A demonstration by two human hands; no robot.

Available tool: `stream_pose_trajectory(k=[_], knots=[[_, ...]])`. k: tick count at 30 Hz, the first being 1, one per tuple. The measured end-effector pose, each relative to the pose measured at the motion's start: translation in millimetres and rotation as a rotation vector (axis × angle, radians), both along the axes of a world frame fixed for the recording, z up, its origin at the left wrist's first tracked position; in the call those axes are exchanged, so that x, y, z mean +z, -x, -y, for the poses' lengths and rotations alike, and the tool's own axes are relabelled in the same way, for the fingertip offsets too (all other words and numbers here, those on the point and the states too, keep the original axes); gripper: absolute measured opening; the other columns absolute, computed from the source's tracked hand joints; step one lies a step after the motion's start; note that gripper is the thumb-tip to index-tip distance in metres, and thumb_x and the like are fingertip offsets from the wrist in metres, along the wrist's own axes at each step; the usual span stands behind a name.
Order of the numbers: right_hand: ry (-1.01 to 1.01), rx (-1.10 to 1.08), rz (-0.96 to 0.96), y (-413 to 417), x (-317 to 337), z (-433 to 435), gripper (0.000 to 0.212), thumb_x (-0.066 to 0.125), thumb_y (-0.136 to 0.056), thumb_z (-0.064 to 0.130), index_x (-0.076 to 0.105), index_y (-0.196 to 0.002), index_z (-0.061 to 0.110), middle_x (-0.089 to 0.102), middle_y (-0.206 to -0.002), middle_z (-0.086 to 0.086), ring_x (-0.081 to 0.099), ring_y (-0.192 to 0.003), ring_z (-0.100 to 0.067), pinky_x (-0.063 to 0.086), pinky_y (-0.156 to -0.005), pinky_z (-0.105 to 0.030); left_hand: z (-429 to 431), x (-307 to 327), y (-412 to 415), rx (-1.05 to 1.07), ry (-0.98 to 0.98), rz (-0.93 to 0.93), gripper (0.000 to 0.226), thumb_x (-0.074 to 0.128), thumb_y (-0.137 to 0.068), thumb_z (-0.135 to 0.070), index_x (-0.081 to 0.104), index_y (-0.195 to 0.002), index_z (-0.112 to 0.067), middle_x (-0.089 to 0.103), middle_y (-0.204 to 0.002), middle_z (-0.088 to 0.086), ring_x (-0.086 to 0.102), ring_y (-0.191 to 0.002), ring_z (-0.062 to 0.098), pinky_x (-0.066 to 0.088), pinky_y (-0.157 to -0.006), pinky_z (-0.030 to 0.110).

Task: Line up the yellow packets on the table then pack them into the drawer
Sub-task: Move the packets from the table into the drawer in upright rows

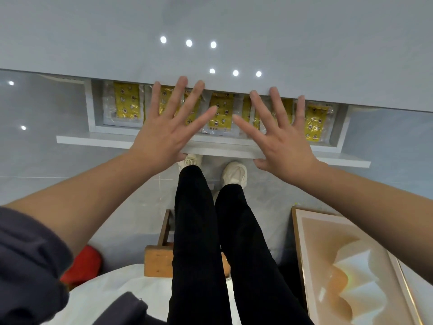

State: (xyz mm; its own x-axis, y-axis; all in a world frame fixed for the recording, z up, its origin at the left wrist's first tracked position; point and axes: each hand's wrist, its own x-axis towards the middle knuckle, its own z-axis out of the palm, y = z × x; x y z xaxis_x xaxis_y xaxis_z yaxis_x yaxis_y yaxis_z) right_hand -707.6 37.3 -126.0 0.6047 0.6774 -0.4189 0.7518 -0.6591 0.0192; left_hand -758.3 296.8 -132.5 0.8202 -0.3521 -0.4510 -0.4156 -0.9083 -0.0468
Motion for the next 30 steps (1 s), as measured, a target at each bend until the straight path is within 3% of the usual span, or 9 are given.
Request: stream_pose_trajectory(k=[14,19,30], knots=[[-0.012,0.102,0.037,-33.3,-9.0,-1.2,0.125,0.079,-0.058,0.062,0.004,-0.154,0.033,0.002,-0.162,-0.010,0.000,-0.146,-0.042,0.008,-0.104,-0.077,-9.1,-5.2,-26.4,-0.076,0.008,0.055,0.139,0.078,-0.063,-0.059,-0.020,-0.151,-0.013,-0.023,-0.157,0.018,-0.015,-0.146,0.037,0.003,-0.112,0.068],[-0.009,0.155,0.070,-52.9,-10.1,-4.2,0.124,0.079,-0.060,0.057,0.002,-0.154,0.031,0.002,-0.162,-0.010,0.001,-0.147,-0.041,0.008,-0.104,-0.076,-12.5,-5.1,-40.8,-0.076,0.008,0.098,0.136,0.078,-0.066,-0.055,-0.018,-0.151,-0.009,-0.017,-0.159,0.016,-0.012,-0.148,0.033,0.005,-0.114,0.066],[-0.068,0.158,0.124,-91.7,-18.8,-18.1,0.117,0.078,-0.063,0.052,0.006,-0.154,0.031,0.005,-0.162,-0.010,0.005,-0.146,-0.041,0.009,-0.102,-0.078,-12.4,-5.6,-81.6,0.059,0.029,0.130,0.135,0.083,-0.063,-0.049,-0.014,-0.152,-0.017,-0.011,-0.158,0.023,-0.006,-0.146,0.042,0.011,-0.109,0.072]])
